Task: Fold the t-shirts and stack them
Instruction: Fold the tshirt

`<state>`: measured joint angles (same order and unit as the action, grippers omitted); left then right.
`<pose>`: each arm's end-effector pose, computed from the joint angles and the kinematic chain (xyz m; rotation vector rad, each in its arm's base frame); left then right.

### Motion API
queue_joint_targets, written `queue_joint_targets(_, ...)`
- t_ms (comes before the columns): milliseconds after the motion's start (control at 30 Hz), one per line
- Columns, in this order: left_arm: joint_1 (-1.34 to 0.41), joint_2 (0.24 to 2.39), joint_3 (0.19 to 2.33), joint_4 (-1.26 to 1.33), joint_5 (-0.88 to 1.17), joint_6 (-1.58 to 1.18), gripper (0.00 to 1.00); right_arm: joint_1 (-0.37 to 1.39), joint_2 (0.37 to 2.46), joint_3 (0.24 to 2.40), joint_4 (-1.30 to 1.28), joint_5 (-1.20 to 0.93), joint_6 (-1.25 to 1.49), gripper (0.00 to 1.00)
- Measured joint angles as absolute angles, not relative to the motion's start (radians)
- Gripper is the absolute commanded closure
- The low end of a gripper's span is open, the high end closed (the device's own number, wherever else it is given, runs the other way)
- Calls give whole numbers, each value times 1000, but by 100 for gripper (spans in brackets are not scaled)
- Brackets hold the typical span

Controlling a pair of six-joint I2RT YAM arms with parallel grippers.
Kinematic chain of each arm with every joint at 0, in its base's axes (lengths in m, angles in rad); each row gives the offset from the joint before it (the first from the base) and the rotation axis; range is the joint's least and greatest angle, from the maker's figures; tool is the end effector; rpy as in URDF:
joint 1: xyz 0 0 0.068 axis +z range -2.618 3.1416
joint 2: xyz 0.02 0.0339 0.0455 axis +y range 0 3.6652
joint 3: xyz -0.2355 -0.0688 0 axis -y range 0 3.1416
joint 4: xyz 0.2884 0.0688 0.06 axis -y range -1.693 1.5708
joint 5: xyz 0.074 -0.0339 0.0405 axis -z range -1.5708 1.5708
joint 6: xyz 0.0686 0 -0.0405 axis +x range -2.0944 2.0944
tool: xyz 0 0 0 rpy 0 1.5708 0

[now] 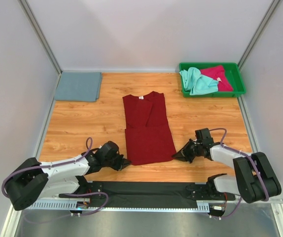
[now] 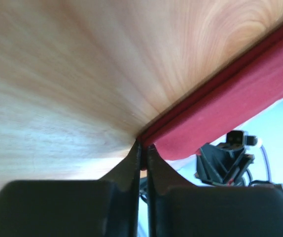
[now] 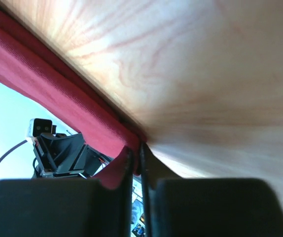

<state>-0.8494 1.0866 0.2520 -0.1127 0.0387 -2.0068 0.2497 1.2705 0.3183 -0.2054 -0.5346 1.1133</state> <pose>0.1510 -0.1757 0.0328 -1.5939 2.4732 -0.9466 0.2044 0.0882 0.0165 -1.0802 -2.7486 -1.0163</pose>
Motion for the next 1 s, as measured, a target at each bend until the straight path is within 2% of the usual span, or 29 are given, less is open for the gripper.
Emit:
queue_joint_targets(33,-850,1087,249,-105,31,-2007,100,250,1278,319,-197,-537,1110,98)
queue_joint_targets(233,-850,1055,248,-138,12,-1987,100,250,1263,310,-184,-546,1048,100)
queue_joint_targets(533,-877,850,288,-397,19,-1865,100,316,909,254,-447,-496,970,100)
queue_joint_targets(800,-1037,786,398,-640,-11,-1860,100,459,671,254,-670,-489,1019,100)
queue_joint_targets(1000,-1024,810,542,-769,-46,-1827,100,463,717,384,-796,-472,1014,100)
